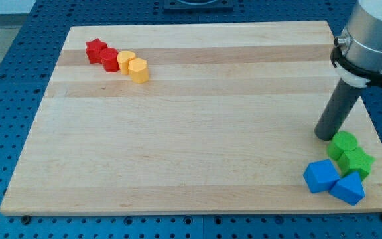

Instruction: Push the blue cube into the green circle

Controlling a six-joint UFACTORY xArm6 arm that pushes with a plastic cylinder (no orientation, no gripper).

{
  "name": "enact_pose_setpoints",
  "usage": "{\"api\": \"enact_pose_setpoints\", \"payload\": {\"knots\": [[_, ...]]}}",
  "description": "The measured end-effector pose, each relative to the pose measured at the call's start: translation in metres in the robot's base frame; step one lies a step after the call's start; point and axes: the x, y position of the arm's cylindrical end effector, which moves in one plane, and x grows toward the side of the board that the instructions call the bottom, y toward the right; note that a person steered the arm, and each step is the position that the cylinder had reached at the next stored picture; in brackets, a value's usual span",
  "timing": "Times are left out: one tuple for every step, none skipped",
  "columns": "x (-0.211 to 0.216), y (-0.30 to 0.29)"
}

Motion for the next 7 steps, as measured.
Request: {"api": "enact_pose_setpoints", "payload": {"knots": [[0.012,0.000],[0.012,-0.004],[0.005,-0.033],[0.029,-0.073],[0.081,-0.076],[0.104,-0.076],[0.102,-0.054]]}}
